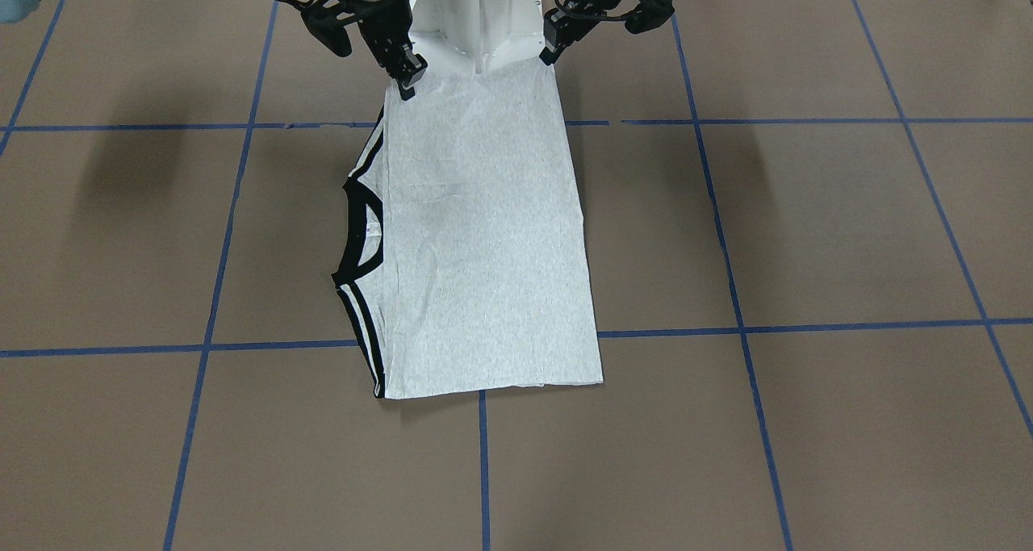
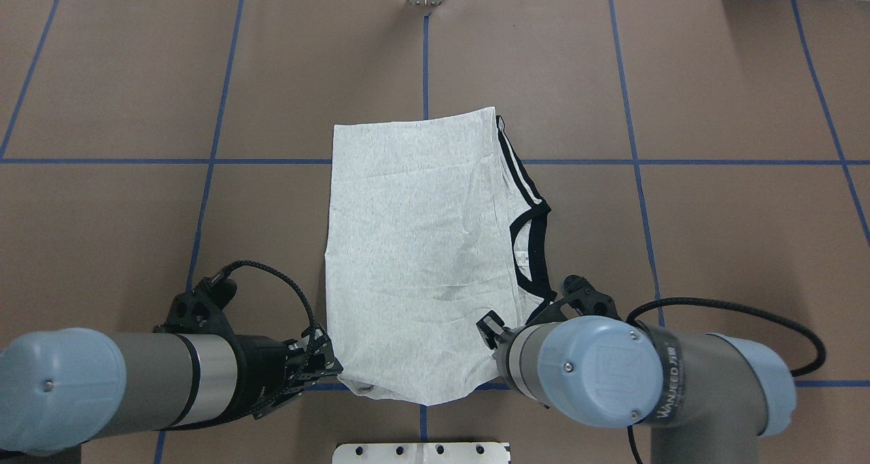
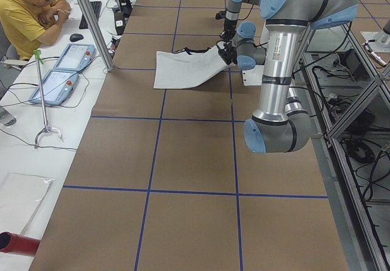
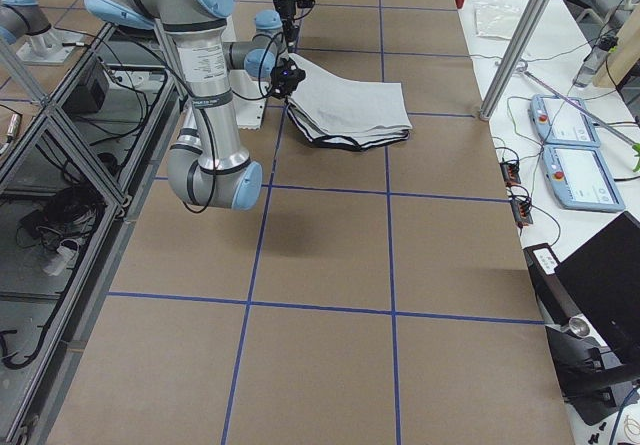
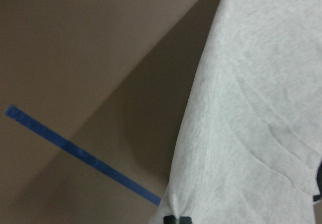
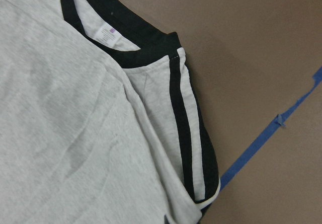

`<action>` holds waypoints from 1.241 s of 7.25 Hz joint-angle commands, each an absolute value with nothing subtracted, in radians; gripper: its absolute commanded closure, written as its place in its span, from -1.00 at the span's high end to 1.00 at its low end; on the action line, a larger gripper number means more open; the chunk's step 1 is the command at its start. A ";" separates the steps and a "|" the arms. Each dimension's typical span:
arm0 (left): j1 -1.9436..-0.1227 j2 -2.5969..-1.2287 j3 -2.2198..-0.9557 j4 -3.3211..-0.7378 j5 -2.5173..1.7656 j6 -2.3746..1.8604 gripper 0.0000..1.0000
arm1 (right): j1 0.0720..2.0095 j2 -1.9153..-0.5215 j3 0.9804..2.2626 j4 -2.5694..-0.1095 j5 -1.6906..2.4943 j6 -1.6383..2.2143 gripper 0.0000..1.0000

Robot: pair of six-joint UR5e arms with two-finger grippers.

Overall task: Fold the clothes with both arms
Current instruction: 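Lift the near edge with both grippers and fold it over toward the collar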

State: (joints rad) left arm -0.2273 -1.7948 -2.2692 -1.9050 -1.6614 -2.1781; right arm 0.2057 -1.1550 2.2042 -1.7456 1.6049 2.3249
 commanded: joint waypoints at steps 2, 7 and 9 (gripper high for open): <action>-0.458 -2.000 -2.182 -1.702 -1.727 -1.960 -1.00 | 0.429 -1.044 2.148 -1.784 1.742 2.233 -1.00; -0.627 -2.097 -1.813 -1.898 -1.740 -1.775 -1.00 | 0.623 -0.847 1.705 -1.610 1.833 2.062 -1.00; -0.675 -2.138 -1.688 -1.995 -1.740 -1.744 -1.00 | 0.676 -0.772 1.515 -1.492 1.887 2.030 -1.00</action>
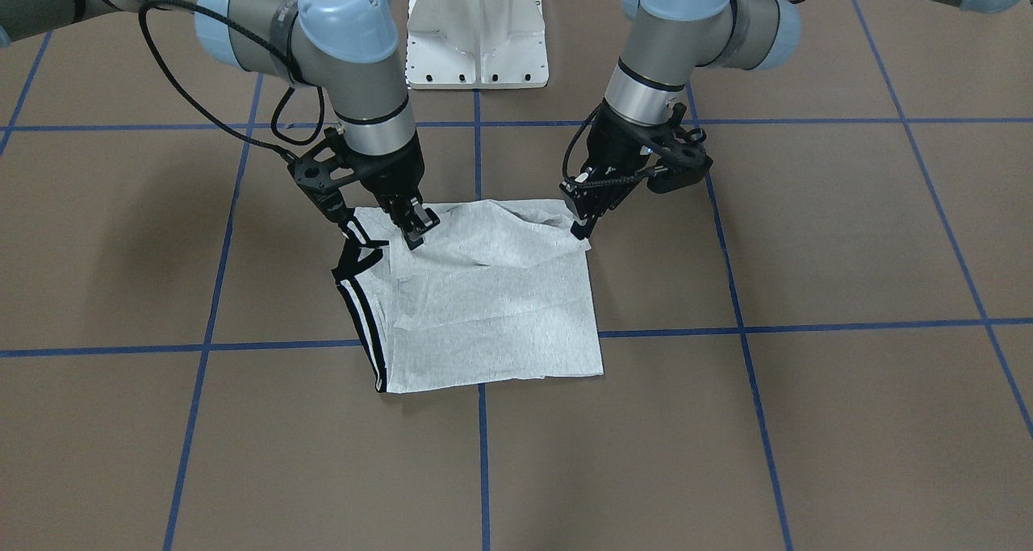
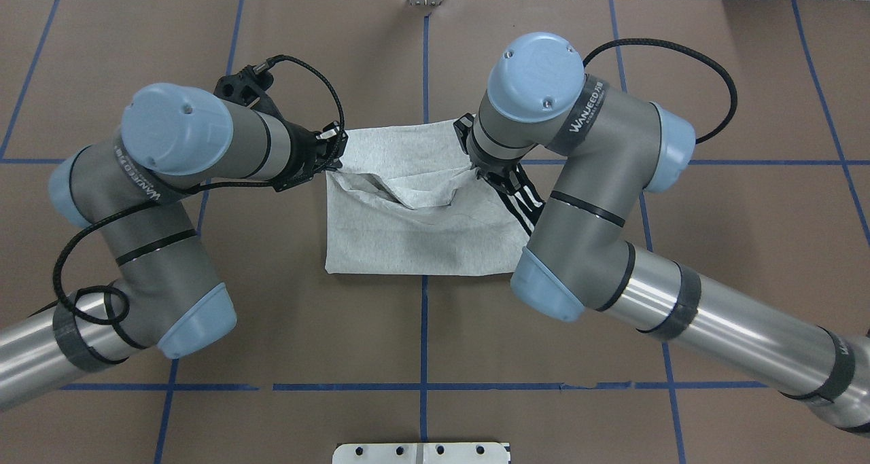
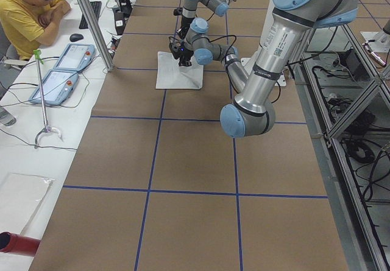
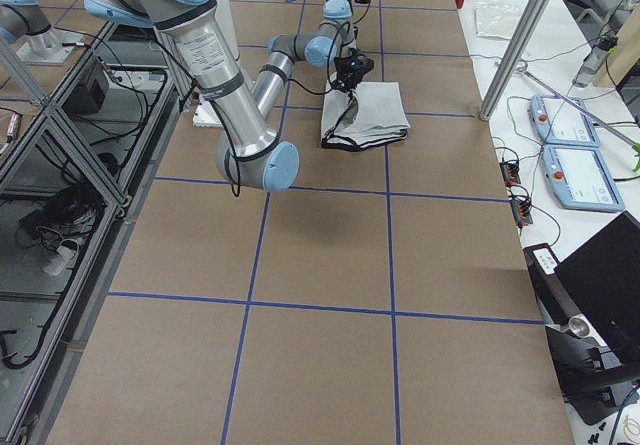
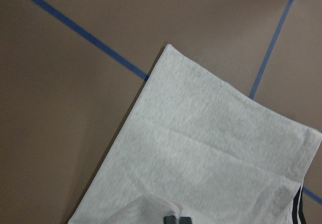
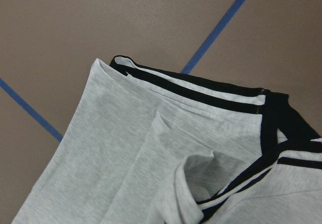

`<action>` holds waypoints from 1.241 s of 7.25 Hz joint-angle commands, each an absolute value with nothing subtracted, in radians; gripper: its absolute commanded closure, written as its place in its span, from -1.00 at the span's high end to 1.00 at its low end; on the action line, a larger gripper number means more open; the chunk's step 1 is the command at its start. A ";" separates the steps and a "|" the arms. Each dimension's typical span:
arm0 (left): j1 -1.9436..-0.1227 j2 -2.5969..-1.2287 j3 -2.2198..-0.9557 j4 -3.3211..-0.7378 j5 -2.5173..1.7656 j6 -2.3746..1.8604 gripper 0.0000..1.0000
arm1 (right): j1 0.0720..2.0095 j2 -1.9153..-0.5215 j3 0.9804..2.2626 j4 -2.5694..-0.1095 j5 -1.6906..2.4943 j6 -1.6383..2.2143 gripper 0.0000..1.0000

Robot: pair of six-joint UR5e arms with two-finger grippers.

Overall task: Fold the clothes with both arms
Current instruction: 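Lift the near edge with both grippers and fold it over toward the collar, then release the fold and raise both grippers away from the shirt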

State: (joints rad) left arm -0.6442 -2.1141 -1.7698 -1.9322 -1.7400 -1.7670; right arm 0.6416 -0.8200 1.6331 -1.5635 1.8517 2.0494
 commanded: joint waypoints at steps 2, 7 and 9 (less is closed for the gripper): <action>-0.730 -2.186 -1.480 -2.147 -1.740 -1.675 -0.40 | 0.730 -0.721 1.334 -1.374 1.927 1.891 0.39; -0.836 -2.243 -1.287 -2.279 -1.739 -1.522 0.99 | 0.922 -0.725 1.175 -1.312 2.025 1.451 1.00; -0.835 -2.252 -1.319 -2.280 -1.746 -1.532 0.81 | 0.926 -0.745 1.199 -1.309 2.031 1.437 1.00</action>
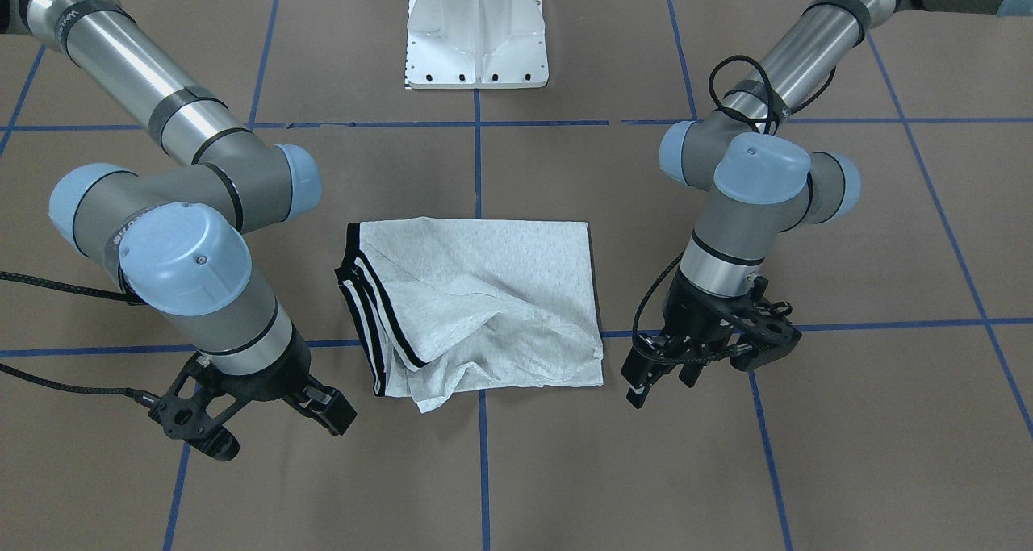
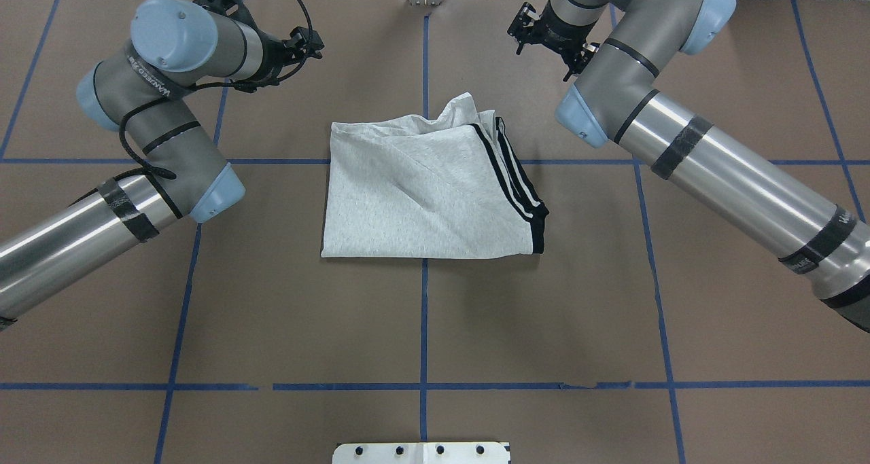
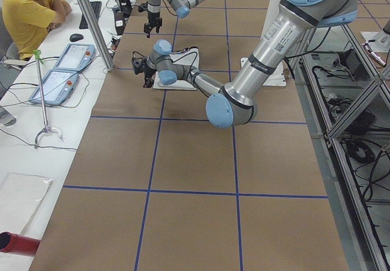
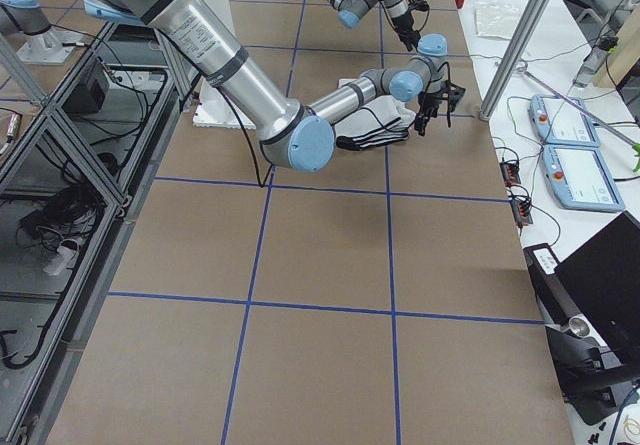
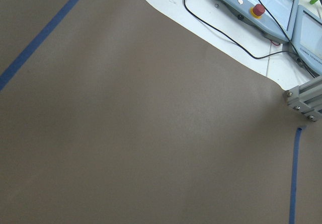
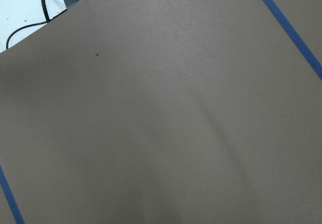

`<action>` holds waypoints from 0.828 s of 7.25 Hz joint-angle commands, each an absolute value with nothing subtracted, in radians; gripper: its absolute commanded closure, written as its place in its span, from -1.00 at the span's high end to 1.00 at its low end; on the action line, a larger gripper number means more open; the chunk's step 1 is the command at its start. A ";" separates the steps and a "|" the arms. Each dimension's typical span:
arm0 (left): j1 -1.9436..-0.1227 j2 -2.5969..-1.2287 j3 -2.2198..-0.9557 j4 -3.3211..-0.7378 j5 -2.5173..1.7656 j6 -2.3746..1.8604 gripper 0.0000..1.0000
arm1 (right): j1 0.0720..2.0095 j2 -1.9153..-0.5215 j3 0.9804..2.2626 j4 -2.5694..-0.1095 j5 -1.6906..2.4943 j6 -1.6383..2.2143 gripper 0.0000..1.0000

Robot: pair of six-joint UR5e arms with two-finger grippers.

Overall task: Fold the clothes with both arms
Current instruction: 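Release the fold and raise both grippers away from the shirt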

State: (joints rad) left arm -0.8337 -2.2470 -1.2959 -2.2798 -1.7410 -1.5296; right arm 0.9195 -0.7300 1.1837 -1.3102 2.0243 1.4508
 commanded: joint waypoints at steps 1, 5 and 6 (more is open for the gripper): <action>-0.831 -2.247 -1.362 -2.269 -1.797 -1.534 -0.60 | 0.948 -0.777 1.224 -1.308 2.052 1.421 1.00; -0.640 -2.284 -1.423 -2.270 -1.844 -1.519 -1.00 | 0.986 -0.865 1.278 -1.304 2.063 1.264 1.00; -0.574 -2.314 -1.420 -2.272 -1.797 -1.505 -1.00 | 0.998 -0.873 1.278 -1.304 2.065 1.247 1.00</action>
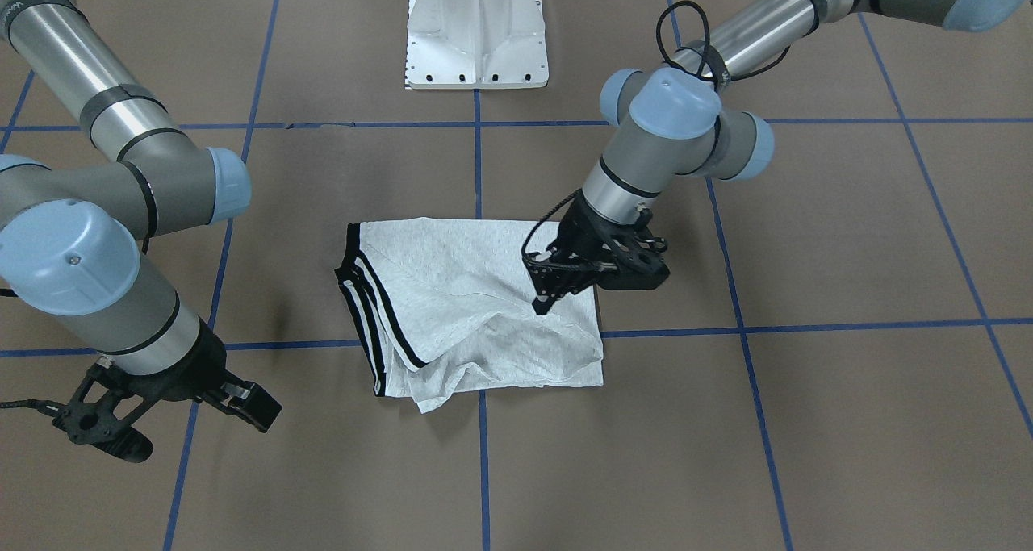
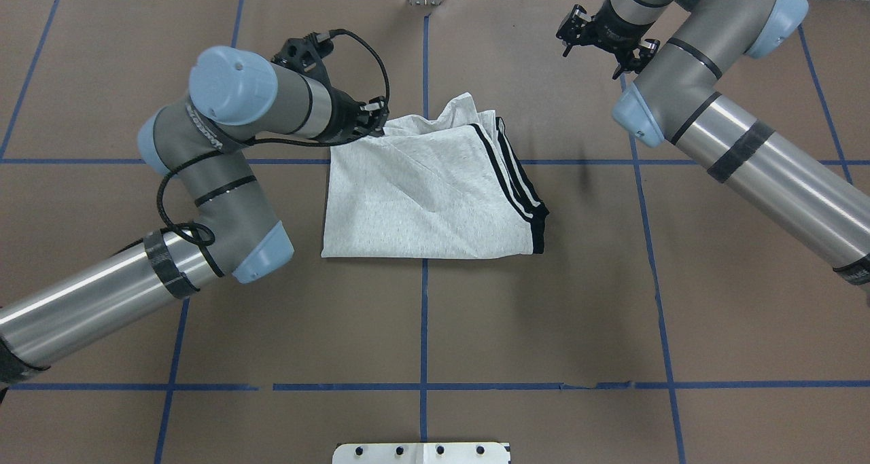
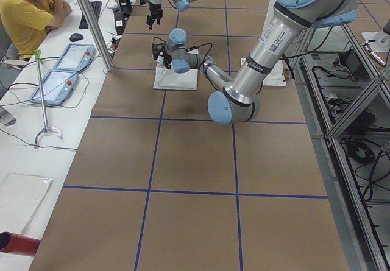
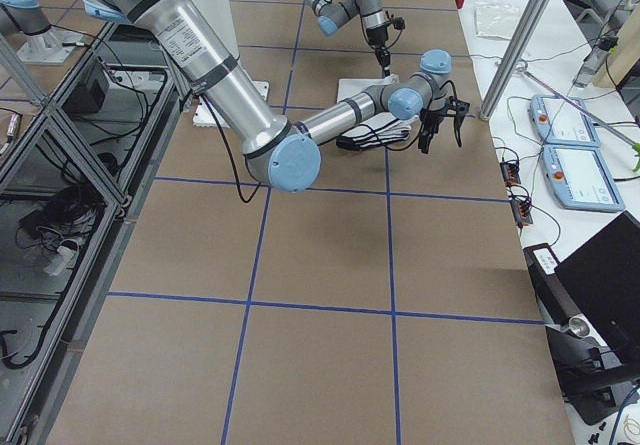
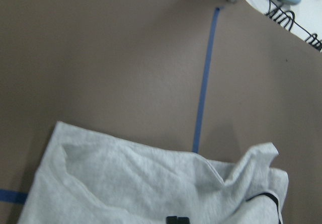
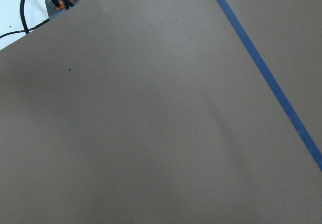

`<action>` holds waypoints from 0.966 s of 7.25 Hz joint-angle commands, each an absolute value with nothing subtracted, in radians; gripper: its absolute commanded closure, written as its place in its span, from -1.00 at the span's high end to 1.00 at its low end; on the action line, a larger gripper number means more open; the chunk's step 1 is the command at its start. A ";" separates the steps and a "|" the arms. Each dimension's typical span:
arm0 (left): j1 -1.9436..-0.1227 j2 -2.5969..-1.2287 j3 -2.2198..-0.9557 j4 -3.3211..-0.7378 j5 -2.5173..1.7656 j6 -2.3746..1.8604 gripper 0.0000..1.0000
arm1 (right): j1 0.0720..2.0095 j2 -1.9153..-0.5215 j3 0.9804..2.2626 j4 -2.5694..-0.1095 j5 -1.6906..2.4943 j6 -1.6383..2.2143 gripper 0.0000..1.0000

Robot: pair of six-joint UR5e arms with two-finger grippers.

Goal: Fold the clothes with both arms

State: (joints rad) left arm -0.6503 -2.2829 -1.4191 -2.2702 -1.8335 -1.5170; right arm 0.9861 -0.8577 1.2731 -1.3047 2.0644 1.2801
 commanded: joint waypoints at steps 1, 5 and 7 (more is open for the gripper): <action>-0.536 -2.338 -1.404 -2.273 -1.764 -1.459 -1.00 | 0.999 -0.877 1.276 -1.304 2.063 1.229 1.00; -0.579 -2.473 -1.067 -2.405 -1.663 -1.294 -1.00 | 0.999 -0.890 1.278 -1.304 2.065 1.230 1.00; -0.661 -2.529 -0.897 -2.510 -1.664 -1.215 -1.00 | 0.996 -0.902 1.278 -1.302 2.063 1.236 1.00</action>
